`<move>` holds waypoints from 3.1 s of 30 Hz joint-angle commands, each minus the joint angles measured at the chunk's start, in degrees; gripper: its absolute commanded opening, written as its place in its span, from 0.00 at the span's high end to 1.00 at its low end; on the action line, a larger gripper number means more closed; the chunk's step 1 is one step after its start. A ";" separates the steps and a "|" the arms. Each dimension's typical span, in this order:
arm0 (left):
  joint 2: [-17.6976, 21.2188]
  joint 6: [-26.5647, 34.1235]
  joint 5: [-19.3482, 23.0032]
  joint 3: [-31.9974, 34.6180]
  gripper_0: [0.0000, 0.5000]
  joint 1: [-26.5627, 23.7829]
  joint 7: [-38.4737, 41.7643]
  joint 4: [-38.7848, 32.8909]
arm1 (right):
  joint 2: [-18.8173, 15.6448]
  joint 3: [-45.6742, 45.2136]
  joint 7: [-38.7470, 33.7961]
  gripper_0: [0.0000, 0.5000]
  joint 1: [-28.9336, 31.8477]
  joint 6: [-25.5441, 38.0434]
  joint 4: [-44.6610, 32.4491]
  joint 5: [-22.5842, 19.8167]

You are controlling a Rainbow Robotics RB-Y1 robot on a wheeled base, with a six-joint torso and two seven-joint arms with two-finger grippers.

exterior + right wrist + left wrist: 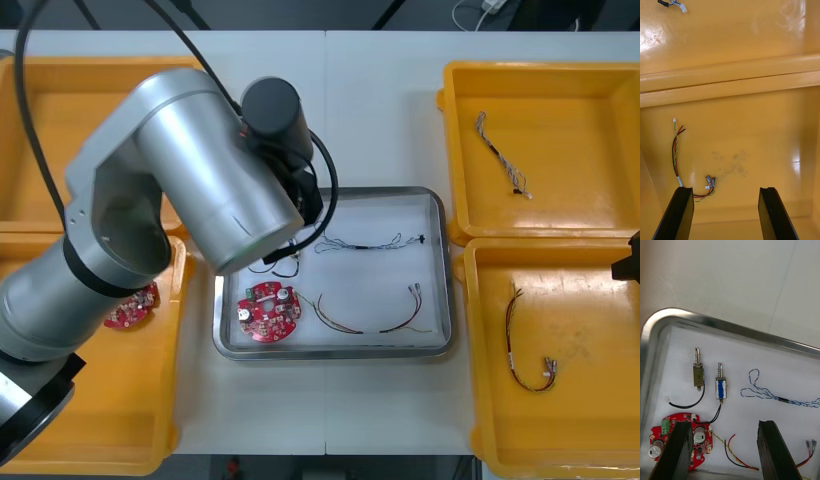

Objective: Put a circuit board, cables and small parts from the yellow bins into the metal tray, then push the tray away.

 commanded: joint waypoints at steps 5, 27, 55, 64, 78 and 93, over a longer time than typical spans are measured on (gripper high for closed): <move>9.22 0.77 8.29 12.92 0.00 -2.34 -17.99 -3.79 | -1.02 -1.51 3.56 0.00 0.65 -0.40 -1.08 -0.23; 34.62 -3.53 36.06 38.59 0.00 12.77 -38.29 -3.08 | -1.02 -1.51 3.56 0.00 0.65 -0.40 -1.08 -0.23; 34.18 -14.43 28.59 52.47 0.00 42.74 -42.95 -9.59 | -0.76 24.42 9.18 0.00 -17.99 1.27 -1.61 -3.93; 30.75 -10.04 27.63 54.76 0.00 43.62 -42.51 -12.22 | 1.18 35.93 11.38 0.00 -24.75 -2.16 -1.61 -4.89; 27.85 -10.13 26.75 57.40 0.00 47.75 -42.86 -14.69 | 6.80 54.12 19.29 0.00 -37.50 -2.16 -1.61 -1.90; 27.77 -9.16 26.66 56.69 0.00 47.75 -43.30 -14.69 | 15.15 69.85 25.88 0.00 -38.99 -6.29 -1.52 11.19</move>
